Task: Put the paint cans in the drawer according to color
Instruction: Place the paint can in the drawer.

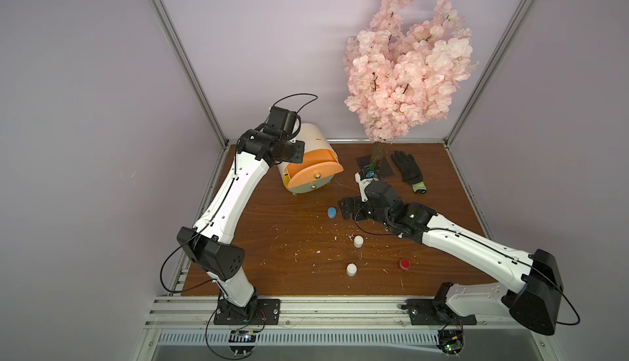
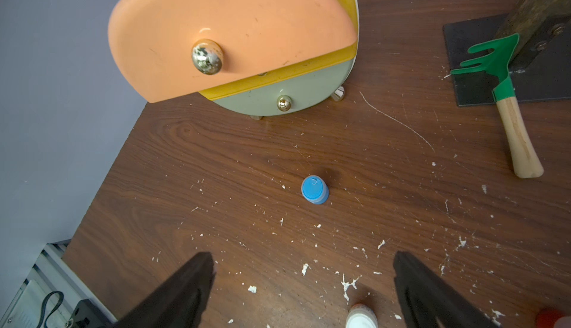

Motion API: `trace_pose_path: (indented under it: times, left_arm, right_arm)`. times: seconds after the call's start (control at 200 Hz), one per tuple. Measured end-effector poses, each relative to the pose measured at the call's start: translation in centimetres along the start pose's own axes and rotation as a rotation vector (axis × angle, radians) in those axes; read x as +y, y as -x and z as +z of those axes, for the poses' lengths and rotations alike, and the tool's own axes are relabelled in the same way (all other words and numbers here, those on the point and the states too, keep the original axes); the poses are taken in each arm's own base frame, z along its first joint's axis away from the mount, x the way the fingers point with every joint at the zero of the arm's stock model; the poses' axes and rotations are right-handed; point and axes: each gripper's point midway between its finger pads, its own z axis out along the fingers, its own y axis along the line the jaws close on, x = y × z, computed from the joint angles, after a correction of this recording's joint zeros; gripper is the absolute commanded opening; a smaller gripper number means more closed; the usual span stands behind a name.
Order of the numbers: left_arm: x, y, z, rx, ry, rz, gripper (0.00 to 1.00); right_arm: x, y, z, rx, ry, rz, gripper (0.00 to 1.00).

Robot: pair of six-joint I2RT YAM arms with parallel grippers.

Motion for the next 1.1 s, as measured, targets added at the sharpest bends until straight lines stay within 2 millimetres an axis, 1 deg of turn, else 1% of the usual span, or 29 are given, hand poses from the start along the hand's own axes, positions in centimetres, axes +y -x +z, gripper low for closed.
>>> trace_pose_path:
  times: [0.07,0.215,0.375,0.691,0.966,1.101]
  left_arm:
    - [-0.6,-0.4,0.8,0.02,-0.008,0.013,0.2]
    - [-1.1,-1.1,2.7,0.064,-0.008,0.029,0.22]
    - [-1.3,-1.6,3.9,0.091,-0.007,0.042,0.23]
    - [-1.5,-2.0,5.0,0.117,-0.007,0.048,0.3]
    - [-1.5,-2.4,5.8,0.137,-0.005,0.051,0.34]
    - [-1.5,-2.7,6.5,0.151,-0.002,0.053,0.39]
  right_arm:
    - [0.0,0.0,0.0,-0.002,0.0,0.0,0.97]
    - [0.0,0.3,-0.3,-0.012,0.004,0.003,0.97]
    - [0.0,0.6,-0.8,-0.027,0.006,0.008,0.97]
    - [-0.8,-0.1,-0.6,-0.023,-0.018,0.019,0.97]
    - [-0.9,0.0,-0.9,-0.033,-0.02,0.024,0.97]
    - [-1.0,0.1,-1.0,-0.039,-0.02,0.031,0.97]
